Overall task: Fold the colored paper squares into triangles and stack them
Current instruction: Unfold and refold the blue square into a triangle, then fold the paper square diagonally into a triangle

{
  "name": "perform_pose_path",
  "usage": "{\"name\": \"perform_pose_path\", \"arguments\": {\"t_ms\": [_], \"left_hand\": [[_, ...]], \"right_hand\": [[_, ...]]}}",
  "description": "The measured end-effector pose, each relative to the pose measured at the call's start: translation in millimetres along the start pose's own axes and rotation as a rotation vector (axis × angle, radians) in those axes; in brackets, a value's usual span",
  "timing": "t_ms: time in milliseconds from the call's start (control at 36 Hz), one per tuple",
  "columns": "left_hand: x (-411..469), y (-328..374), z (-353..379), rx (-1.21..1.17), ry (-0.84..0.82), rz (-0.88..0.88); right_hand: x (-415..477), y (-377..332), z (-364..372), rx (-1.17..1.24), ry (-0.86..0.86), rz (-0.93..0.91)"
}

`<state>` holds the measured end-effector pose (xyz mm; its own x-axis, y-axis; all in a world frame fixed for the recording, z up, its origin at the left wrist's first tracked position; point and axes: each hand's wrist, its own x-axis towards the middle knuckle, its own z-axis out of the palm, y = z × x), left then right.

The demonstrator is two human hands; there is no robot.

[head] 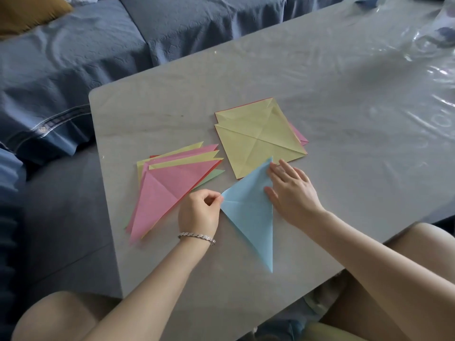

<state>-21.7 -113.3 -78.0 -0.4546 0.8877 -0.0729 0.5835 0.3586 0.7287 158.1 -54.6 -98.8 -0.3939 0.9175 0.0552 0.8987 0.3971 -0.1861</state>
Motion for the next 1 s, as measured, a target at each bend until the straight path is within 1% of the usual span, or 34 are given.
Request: {"name": "perform_pose_path", "arguments": {"t_ms": [83,250,333,444,528,611,722,889,944,1000], "left_hand": [[-0.1,-0.1,-0.6,0.001,-0.004,0.001],[-0.5,-0.7,0.8,-0.007,0.001,-0.015],[-0.6,-1.6,1.6,-0.007,0.004,-0.014],[0.6,-4.1,3.0,-0.003,0.013,0.001],[0.4,-5.3,3.6,-0.006,0.017,0.01],[0.5,-6.1,3.5,-0.005,0.019,0.022],[0.7,-6.5,3.5,-0.003,0.026,0.035],[0.7,-7.5,3.9,-0.006,0.022,0.06],[2.0,-7.4,1.1,-0.026,0.019,0.08],[6.5,-7.4,-6.0,-0.071,0.056,0.115]], "right_hand": [[12.3,5.0,-0.3,-0.004,-0.092,0.021],[29.6,16.1,-10.0,0.034,-0.199,0.047],[22.8,18.6,-12.6,0.028,-0.242,0.0],[0.9,17.3,-13.9,0.086,-0.228,-0.069],[-18.2,9.2,-17.3,0.097,-0.3,-0.099],[-36.8,2.3,-18.8,0.066,-0.361,-0.148],[-57.0,-3.7,-15.8,0.056,-0.391,-0.205],[-67.1,-13.2,-20.8,-0.039,-0.473,-0.256],[-63.0,-15.5,-29.6,-0.003,-0.454,-0.297],[-52.7,-13.1,-37.6,0.116,-0.353,-0.274]]}}
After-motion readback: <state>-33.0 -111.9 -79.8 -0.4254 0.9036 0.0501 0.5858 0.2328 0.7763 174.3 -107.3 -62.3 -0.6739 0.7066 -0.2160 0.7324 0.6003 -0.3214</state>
